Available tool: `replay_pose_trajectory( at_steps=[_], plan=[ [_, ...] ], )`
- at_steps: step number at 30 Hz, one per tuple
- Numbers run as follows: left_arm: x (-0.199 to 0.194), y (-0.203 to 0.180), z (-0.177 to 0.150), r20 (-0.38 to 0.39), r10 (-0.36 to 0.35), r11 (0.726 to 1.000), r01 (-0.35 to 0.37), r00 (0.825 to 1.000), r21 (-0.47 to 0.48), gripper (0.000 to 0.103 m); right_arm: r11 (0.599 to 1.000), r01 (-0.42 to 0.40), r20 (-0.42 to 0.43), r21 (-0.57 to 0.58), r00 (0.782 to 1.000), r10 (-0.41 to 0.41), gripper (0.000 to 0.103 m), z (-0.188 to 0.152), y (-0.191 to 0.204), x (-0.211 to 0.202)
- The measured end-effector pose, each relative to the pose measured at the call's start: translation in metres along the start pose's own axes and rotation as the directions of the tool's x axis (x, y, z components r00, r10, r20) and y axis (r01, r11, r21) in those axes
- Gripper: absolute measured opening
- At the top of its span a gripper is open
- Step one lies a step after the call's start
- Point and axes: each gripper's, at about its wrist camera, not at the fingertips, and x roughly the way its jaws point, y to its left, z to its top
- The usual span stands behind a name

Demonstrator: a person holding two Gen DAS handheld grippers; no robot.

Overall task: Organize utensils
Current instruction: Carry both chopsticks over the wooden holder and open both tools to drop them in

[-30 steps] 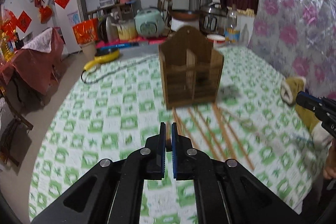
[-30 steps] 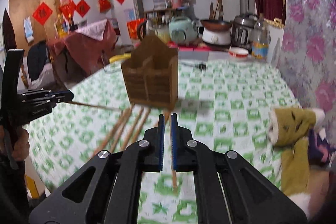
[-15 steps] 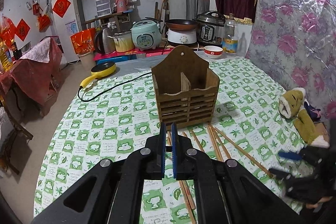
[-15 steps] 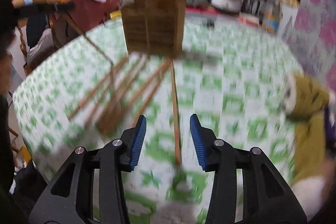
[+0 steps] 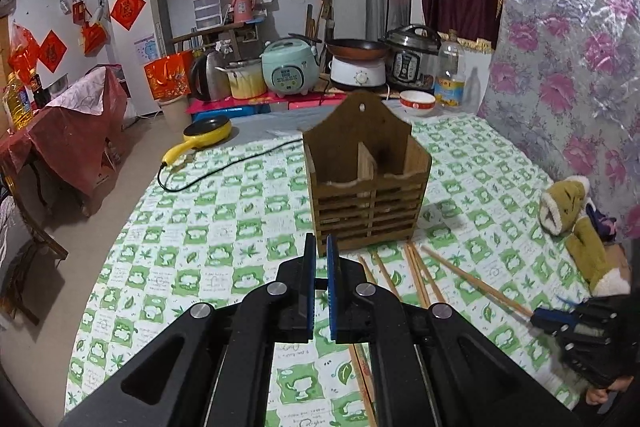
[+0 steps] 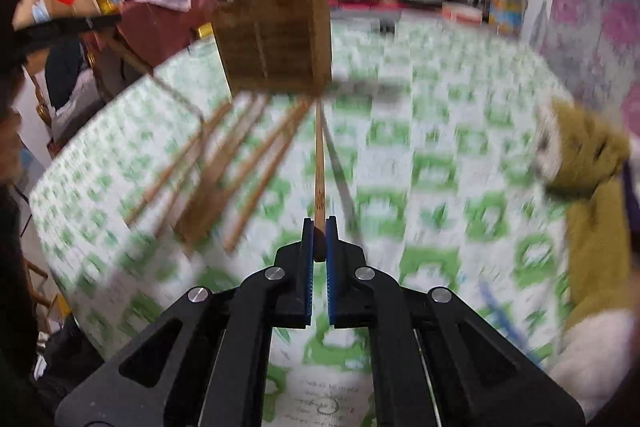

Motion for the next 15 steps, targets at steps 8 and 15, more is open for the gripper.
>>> replay_pose_trajectory(
  at_steps=[8,15],
  plan=[
    [-0.023,-0.009,0.041,0.075,-0.018,1.000,0.017,0.997,0.004,0.005,1.000,-0.011,0.243,-0.015,0.970,0.014,0.006,0.082,0.009,-0.057],
    [-0.040,-0.025,0.089,0.170,-0.039,0.999,0.036,0.985,0.017,0.006,0.999,-0.046,0.357,-0.028,0.933,0.053,0.006,0.142,0.024,-0.076]
  ],
)
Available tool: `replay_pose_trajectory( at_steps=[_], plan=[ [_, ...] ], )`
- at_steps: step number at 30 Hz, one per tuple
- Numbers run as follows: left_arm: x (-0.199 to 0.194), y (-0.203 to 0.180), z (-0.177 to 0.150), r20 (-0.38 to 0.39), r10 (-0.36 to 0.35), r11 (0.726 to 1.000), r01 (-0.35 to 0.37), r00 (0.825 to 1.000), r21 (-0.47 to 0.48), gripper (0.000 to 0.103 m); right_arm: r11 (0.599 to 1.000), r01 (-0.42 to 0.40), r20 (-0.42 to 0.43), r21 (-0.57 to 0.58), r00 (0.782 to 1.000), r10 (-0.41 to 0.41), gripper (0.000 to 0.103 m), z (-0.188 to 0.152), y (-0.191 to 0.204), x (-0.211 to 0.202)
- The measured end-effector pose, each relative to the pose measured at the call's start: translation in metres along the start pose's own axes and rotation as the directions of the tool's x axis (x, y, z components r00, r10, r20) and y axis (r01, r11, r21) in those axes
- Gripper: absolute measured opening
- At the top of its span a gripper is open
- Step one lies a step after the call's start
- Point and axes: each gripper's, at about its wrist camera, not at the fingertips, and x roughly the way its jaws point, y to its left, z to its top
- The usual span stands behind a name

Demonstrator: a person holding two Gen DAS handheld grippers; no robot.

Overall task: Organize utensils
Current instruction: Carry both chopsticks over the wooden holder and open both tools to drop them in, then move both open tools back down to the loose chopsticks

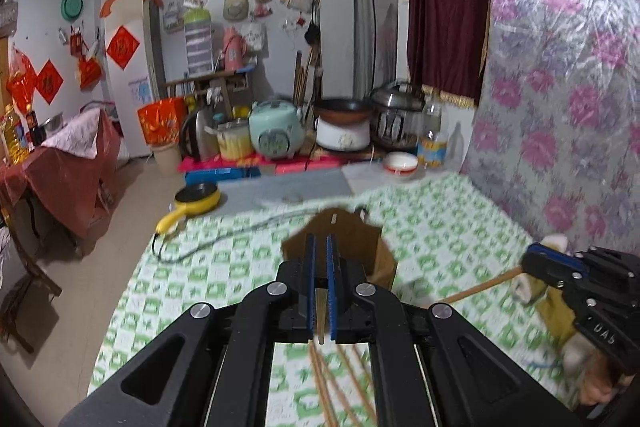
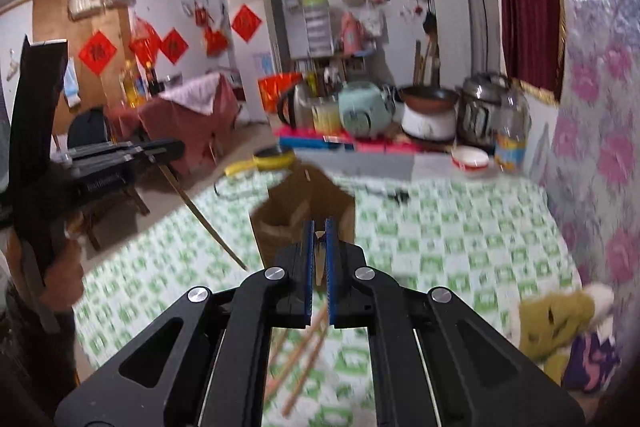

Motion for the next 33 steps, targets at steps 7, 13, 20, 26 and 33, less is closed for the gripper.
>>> replay_pose_trajectory(
  at_steps=[7,13,20,26,33],
  plan=[
    [0.010,-0.005,0.033,0.062,0.026,0.999,-0.024,0.998,-0.025,0.006,1.000,0.020,0.088,0.021,0.996,-0.021,0.006,0.045,0.007,0.019],
    [0.053,0.003,0.042,0.053,0.092,0.994,-0.089,0.994,-0.059,0.006,0.999,0.017,0.027,0.049,0.999,-0.018,0.006,0.045,0.001,0.062],
    [0.103,0.023,0.019,-0.043,0.058,0.991,-0.062,0.997,-0.121,0.017,0.999,0.036,-0.059,0.030,0.998,-0.034,0.010,0.033,-0.003,0.099],
    [0.112,0.038,-0.003,-0.072,0.044,0.987,-0.055,0.996,-0.154,0.058,0.999,0.044,-0.091,0.025,0.995,-0.041,0.011,0.026,0.000,0.114],
    [0.100,0.036,-0.011,-0.038,0.076,0.986,-0.080,0.996,-0.148,0.074,0.999,0.037,-0.057,0.028,0.998,-0.035,0.020,0.027,0.003,0.099]
  ],
)
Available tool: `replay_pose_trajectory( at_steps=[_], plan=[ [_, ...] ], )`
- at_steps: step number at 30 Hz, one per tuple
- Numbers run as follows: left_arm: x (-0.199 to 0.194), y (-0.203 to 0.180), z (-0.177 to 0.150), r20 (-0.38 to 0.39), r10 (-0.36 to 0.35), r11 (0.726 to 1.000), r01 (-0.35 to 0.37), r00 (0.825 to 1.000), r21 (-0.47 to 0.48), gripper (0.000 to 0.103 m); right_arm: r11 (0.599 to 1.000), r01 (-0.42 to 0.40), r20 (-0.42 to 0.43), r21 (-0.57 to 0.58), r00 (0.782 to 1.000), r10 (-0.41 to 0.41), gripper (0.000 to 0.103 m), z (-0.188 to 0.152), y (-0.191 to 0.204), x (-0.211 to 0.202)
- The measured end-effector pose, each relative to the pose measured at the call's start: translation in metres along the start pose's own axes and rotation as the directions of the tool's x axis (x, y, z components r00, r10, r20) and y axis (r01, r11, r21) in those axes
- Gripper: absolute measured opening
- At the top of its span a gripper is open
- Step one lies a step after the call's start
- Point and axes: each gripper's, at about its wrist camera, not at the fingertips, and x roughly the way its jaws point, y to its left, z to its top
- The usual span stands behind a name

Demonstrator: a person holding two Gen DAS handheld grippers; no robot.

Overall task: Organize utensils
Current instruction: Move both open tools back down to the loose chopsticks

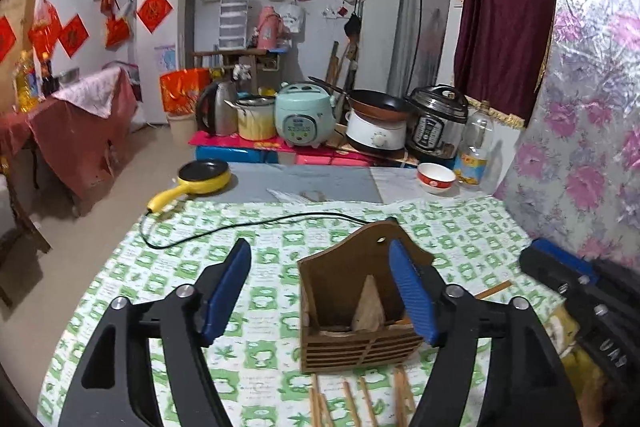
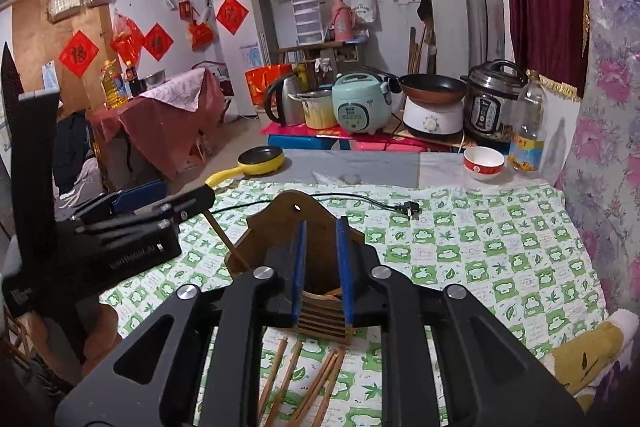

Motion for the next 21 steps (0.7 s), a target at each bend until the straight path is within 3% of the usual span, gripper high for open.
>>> replay_pose_trajectory(
  at_steps=[2,4,7,12,15,18,21],
  plan=[
    [-0.004,0.000,-0.009,0.018,0.036,0.999,-0.036,0.999,0.021,0.088,1.000,-0.004,0.011,0.001,1.000,0.004,0.027,0.000,0.001,-0.006],
    [-0.006,0.002,-0.020,0.031,0.082,0.996,-0.083,0.996,0.031,0.095,1.000,-0.002,0.023,0.000,1.000,0.002,0.036,-0.001,0.002,-0.011],
    [-0.006,0.010,-0.045,0.023,0.130,0.990,-0.131,0.991,0.048,0.096,1.000,0.004,0.030,-0.001,1.000,-0.004,0.050,-0.007,0.004,-0.018],
    [0.005,0.027,-0.086,-0.048,0.147,0.988,-0.144,0.988,0.062,0.097,0.999,0.038,0.091,0.027,0.995,-0.040,0.087,-0.052,-0.007,-0.036],
    [0.016,0.039,-0.112,-0.143,0.168,0.985,-0.160,0.975,0.070,0.097,0.997,0.065,0.045,0.048,0.997,-0.067,0.087,-0.090,-0.020,-0.027],
    [0.019,0.051,-0.134,-0.224,0.134,0.991,-0.126,0.965,0.048,0.097,0.988,0.137,-0.137,0.067,0.982,-0.127,0.087,-0.133,-0.036,0.001],
    [0.012,0.058,-0.151,-0.264,0.089,0.996,-0.085,0.960,0.026,0.097,0.990,0.121,-0.208,0.072,0.973,-0.104,0.087,-0.152,-0.040,0.007]
  ],
)
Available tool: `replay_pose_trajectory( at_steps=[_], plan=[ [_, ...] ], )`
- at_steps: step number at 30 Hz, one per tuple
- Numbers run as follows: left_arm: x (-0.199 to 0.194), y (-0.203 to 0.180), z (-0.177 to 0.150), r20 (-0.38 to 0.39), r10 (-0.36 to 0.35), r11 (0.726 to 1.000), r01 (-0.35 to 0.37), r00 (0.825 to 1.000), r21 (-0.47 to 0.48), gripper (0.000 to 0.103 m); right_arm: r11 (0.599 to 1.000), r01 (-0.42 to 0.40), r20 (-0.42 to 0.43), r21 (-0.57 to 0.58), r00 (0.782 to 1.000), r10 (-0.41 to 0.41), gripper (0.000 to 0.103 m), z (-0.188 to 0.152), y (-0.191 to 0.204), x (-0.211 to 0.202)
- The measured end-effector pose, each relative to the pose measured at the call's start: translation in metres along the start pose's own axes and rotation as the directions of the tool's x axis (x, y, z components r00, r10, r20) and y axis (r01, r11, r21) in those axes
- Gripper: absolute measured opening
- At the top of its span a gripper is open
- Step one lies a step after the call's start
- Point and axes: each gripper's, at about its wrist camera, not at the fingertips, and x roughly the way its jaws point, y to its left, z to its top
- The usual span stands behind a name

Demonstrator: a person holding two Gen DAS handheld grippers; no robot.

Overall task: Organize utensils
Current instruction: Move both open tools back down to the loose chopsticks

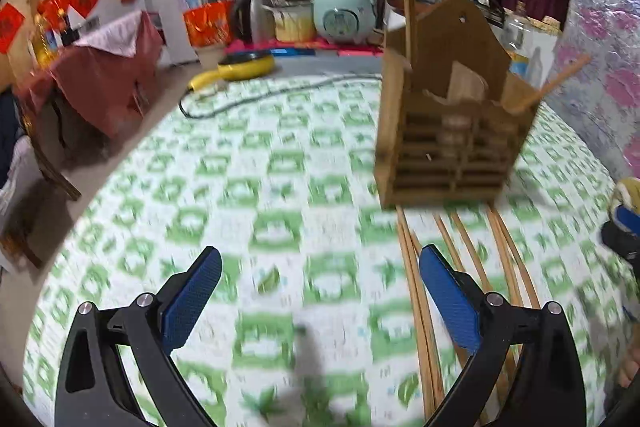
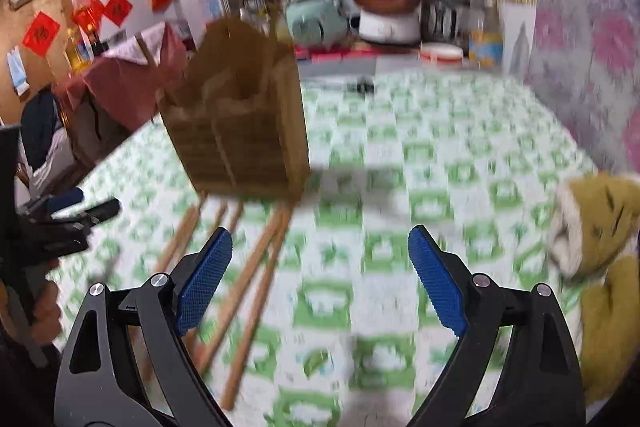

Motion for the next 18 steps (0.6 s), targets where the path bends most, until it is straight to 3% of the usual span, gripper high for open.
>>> replay_pose_trajectory(
  at_steps=[4,7,9,15,18],
  plan=[
    [-0.006,0.005,-0.027,-0.047,-0.088,0.996,0.088,0.995,-0.002,0.097,1.000,0.016,0.008,-0.007,1.000,-0.016,0.090,-0.009,0.000,-0.006],
    [-0.013,0.008,-0.045,-0.088,-0.196,0.981,0.196,0.977,-0.013,0.097,1.000,0.024,0.007,0.011,1.000,-0.024,0.093,-0.007,-0.004,-0.006],
    [-0.022,0.005,-0.054,-0.084,-0.226,0.974,0.227,0.971,0.004,0.097,1.000,0.015,-0.008,0.024,1.000,-0.014,0.093,-0.007,-0.007,-0.003],
    [-0.038,-0.030,-0.089,-0.131,-0.212,0.955,0.234,0.968,0.181,0.097,0.999,-0.004,-0.010,0.045,1.000,0.005,0.093,-0.009,-0.012,-0.004],
    [-0.049,-0.053,-0.100,-0.106,-0.185,0.931,0.209,0.977,0.301,0.097,0.999,-0.011,-0.023,0.045,1.000,0.012,0.093,-0.009,-0.010,-0.002]
  ],
)
